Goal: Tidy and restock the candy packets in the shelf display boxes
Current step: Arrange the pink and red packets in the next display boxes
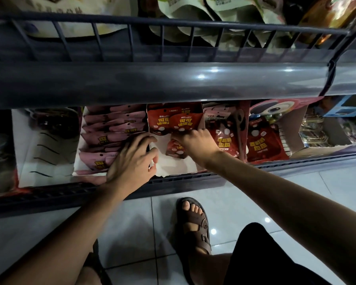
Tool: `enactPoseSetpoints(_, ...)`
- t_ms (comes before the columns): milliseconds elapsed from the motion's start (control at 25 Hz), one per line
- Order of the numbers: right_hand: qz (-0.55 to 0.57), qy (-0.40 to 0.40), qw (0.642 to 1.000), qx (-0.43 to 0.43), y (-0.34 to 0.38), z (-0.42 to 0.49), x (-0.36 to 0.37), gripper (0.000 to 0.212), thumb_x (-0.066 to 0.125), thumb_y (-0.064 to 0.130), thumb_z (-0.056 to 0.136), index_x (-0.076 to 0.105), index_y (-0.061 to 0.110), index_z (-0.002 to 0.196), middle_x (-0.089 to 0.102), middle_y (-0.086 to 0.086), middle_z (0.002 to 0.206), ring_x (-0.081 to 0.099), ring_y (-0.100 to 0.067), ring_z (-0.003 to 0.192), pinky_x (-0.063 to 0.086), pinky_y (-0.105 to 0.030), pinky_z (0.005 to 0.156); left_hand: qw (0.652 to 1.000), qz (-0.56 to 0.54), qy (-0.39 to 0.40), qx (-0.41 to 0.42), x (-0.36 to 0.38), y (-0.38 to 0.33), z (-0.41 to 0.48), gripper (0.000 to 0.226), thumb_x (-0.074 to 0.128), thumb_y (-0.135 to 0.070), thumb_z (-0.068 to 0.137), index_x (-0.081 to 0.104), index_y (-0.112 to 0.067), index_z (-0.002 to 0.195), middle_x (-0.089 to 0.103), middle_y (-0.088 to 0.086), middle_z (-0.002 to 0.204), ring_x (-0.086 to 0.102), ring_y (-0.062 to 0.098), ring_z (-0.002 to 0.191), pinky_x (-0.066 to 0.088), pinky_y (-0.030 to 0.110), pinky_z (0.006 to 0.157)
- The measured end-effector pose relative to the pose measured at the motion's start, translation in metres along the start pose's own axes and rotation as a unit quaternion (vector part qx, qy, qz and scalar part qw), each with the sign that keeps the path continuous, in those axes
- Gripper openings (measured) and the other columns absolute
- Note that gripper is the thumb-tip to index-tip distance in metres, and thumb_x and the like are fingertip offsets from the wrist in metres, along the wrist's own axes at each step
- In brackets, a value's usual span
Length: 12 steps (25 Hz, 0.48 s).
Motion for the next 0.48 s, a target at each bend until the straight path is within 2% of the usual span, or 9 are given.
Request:
enactPoseSetpoints(80,0.03,0.036,0.999,-0.005,-0.003,0.009,0.007,0.04,0.058,0.025,0.094,0.049,0.023,0.133,0.062,-0.008,0.121,0.062,-0.025,0.105,0.048,-0.037,0.094,1.0,-0.001,0.0,-0.006,0.003,0.001,0.0,0.014,0.069,-0.026,0.075,0.057,-0.026,0.083,0.049,0.0,0.134,0.034,0.022,0.134,0.047,0.044,0.091)
enactPoseSetpoints(240,0.062,0.028,0.997,0.031,-0.012,0.006,0.014,0.034,0.057,0.03,0.095,0.054,0.021,0.127,0.065,-0.007,0.118,0.065,-0.022,0.101,0.052,-0.036,0.091,1.0,0.002,-0.007,-0.01,0.004,-0.001,-0.001,0.017,0.07,-0.023,0.072,0.057,-0.022,0.083,0.052,0.005,0.132,0.038,0.026,0.132,0.049,0.046,0.087)
enactPoseSetpoints(360,0.057,0.03,0.997,0.052,-0.013,0.01,0.012,0.027,0.054,0.031,0.097,0.058,0.02,0.122,0.067,-0.006,0.11,0.065,-0.02,0.091,0.053,-0.032,0.083,1.0,0.015,-0.01,-0.005,0.004,-0.002,-0.002,0.017,0.068,-0.023,0.073,0.057,-0.021,0.086,0.052,0.006,0.131,0.038,0.027,0.131,0.048,0.046,0.089)
enactPoseSetpoints(480,0.064,-0.017,0.994,0.083,-0.008,0.038,0.003,0.021,0.055,0.028,0.096,0.062,0.018,0.113,0.068,-0.003,0.1,0.065,-0.016,0.082,0.05,-0.026,0.074,0.999,0.029,-0.022,0.006,0.006,-0.001,0.0,0.014,0.064,-0.024,0.076,0.057,-0.021,0.088,0.052,0.005,0.131,0.038,0.027,0.13,0.043,0.046,0.094)
Point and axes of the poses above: each hand's wrist, its own z-axis towards the middle knuckle, its own x-axis out of the palm, y = z × x, the point moved 1 cm from there along z, towards the middle knuckle
